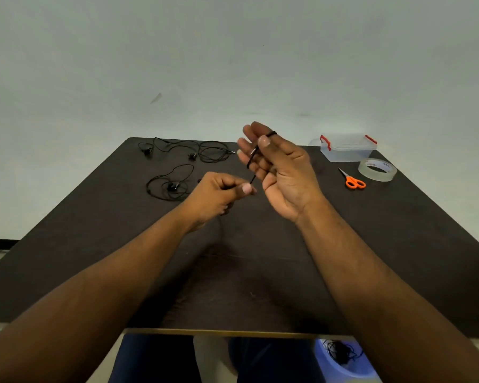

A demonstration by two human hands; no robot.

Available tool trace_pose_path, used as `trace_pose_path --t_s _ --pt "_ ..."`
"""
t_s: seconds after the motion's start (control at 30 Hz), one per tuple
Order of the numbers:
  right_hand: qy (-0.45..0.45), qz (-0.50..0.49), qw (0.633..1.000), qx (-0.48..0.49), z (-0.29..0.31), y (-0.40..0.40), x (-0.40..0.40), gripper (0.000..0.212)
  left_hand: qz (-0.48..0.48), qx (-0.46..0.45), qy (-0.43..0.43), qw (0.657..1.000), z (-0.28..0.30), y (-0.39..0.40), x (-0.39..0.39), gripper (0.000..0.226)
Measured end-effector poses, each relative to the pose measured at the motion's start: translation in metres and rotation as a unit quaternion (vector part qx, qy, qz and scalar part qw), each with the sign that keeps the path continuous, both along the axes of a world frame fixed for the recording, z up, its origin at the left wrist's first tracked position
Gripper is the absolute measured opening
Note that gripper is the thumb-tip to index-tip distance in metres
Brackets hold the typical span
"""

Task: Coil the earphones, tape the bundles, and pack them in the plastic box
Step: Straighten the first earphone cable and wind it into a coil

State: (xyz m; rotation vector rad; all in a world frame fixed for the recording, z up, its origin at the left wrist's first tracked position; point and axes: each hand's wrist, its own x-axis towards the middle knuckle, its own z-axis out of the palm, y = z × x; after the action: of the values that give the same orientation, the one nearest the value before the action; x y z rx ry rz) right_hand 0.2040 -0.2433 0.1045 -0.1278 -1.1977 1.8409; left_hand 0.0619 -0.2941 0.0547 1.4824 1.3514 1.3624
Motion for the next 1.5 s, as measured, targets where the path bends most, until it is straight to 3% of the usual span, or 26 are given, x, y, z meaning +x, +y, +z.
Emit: trace_pose_path --t_s 0.07,0.17,0.23,0.33,0.4,0.47,0.6,0.7,0.8,0.9,0.97,1.1,1.17,1.3,1.4,1.47,1.5 --pt "-0.066 -0.113 0.985 0.113 -0.006 0.01 0.001 0.017 0.012 -0.002 0.069 0.998 0.002 -0.007 -0.003 0.016" --pt "-0.237 -0.219 0.89 0.323 -0.022 0.024 0.008 0.015 0.05 0.006 0.161 0.986 0.008 -0.012 -0.018 0.014" --pt "-0.333 -0.218 0.837 0.375 -0.029 0.03 0.012 0.013 0.081 0.002 0.229 0.97 0.017 -0.016 -0.027 0.011" --pt "-0.43 -0.184 0.799 0.378 -0.037 0.032 0.011 0.035 0.086 0.011 0.315 0.945 0.034 -0.017 -0.033 0.011" --pt "-0.461 -0.14 0.799 0.359 -0.04 0.033 0.008 0.037 0.084 0.02 0.389 0.917 0.045 -0.017 -0.031 0.012" --pt "-0.456 -0.091 0.822 0.328 -0.039 0.03 0.007 0.036 0.09 0.031 0.423 0.901 0.054 -0.017 -0.028 0.014" --pt "-0.383 0.018 0.91 0.158 -0.029 0.019 0.011 0.021 0.098 0.077 0.404 0.906 0.07 -0.014 -0.024 0.015" --pt "-0.354 0.088 0.926 0.096 -0.023 0.005 0.015 0.025 0.085 0.098 0.372 0.919 0.072 -0.01 -0.023 0.012" --pt "-0.301 0.144 0.942 0.039 -0.014 -0.005 0.02 0.024 0.045 0.113 0.279 0.953 0.068 -0.007 -0.014 0.012" --pt "-0.217 0.185 0.958 -0.003 -0.006 -0.013 0.023 0.026 -0.025 0.102 0.096 0.99 0.056 -0.009 -0.006 0.012" --pt "-0.15 0.189 0.97 -0.016 -0.001 -0.016 0.022 0.027 -0.051 0.069 -0.011 0.996 0.045 -0.009 0.001 0.011" --pt "-0.037 0.154 0.987 -0.041 0.006 -0.016 0.014 0.027 -0.044 0.018 -0.078 0.996 0.021 -0.008 0.012 0.025" --pt "-0.006 0.109 0.993 -0.049 0.006 -0.009 0.013 0.026 -0.039 0.003 -0.053 0.998 0.014 -0.008 0.011 0.023" --pt "-0.038 -0.018 0.999 -0.013 -0.003 0.013 0.018 0.023 -0.005 -0.024 0.116 0.993 0.007 -0.014 0.0 0.023" --pt "-0.173 -0.12 0.972 0.106 -0.011 0.024 0.024 0.02 0.027 -0.029 0.227 0.973 0.004 -0.014 -0.01 0.016" --pt "-0.29 -0.145 0.924 0.205 -0.017 0.025 0.029 0.018 0.045 -0.03 0.304 0.951 0.008 -0.014 -0.016 0.011" --pt "-0.339 -0.133 0.9 0.24 -0.019 0.025 0.031 0.027 0.051 -0.027 0.33 0.942 0.012 -0.015 -0.018 0.01"
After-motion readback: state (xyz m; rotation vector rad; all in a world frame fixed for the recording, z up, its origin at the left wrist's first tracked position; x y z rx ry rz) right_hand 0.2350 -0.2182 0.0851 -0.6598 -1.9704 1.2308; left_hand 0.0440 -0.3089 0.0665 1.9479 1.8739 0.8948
